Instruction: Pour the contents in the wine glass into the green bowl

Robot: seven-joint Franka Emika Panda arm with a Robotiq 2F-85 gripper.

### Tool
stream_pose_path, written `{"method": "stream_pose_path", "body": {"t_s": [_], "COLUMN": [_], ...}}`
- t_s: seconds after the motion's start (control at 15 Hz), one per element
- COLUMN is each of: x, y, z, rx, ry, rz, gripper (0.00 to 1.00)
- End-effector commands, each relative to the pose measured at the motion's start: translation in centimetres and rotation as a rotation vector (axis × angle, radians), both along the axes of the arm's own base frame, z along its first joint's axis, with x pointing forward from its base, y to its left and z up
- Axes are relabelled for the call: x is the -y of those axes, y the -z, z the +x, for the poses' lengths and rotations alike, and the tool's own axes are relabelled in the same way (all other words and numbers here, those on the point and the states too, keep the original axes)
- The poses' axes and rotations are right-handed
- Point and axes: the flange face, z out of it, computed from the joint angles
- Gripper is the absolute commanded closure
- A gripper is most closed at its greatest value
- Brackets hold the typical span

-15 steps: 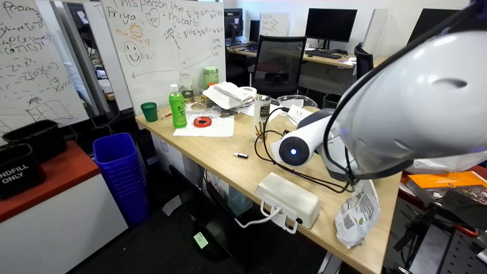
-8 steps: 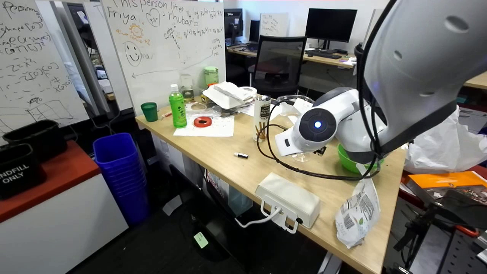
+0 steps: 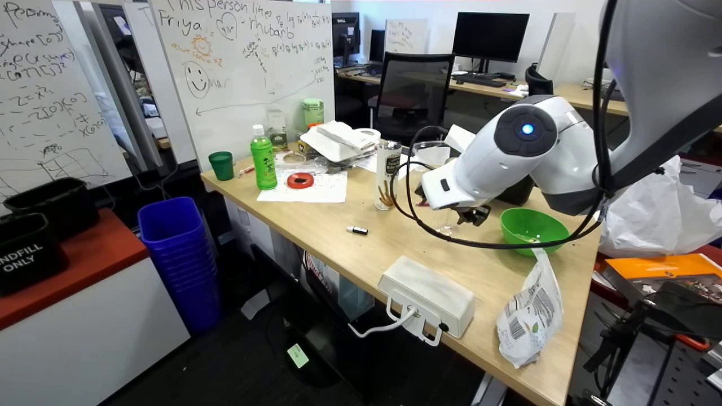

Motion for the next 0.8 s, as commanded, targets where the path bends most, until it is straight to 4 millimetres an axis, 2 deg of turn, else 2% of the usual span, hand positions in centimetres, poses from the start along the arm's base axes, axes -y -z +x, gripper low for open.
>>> {"method": "stream_pose_path", "body": {"t_s": [0.0, 0.07, 0.13, 0.2, 0.27, 0.4, 0.73], "x": [0.5, 0.8, 0.0, 0.0, 0.1, -0.4, -0.1], "y": [-3.6, -5.1, -7.3, -8.6, -6.5, -8.4, -8.4], "z": [-1.6, -2.1, -1.7, -2.0, -0.7, -1.0, -1.7], "rx": [0.024, 0.044, 0.050, 0.063, 0.075, 0.086, 0.070], "ry": [-0.074, -0.110, -0.139, -0.175, -0.112, -0.147, -0.149], "rz": [0.073, 0.110, 0.137, 0.153, 0.094, 0.129, 0.148], "gripper": [0.00, 0.00, 0.00, 0.00, 0.00, 0.00, 0.00]}}
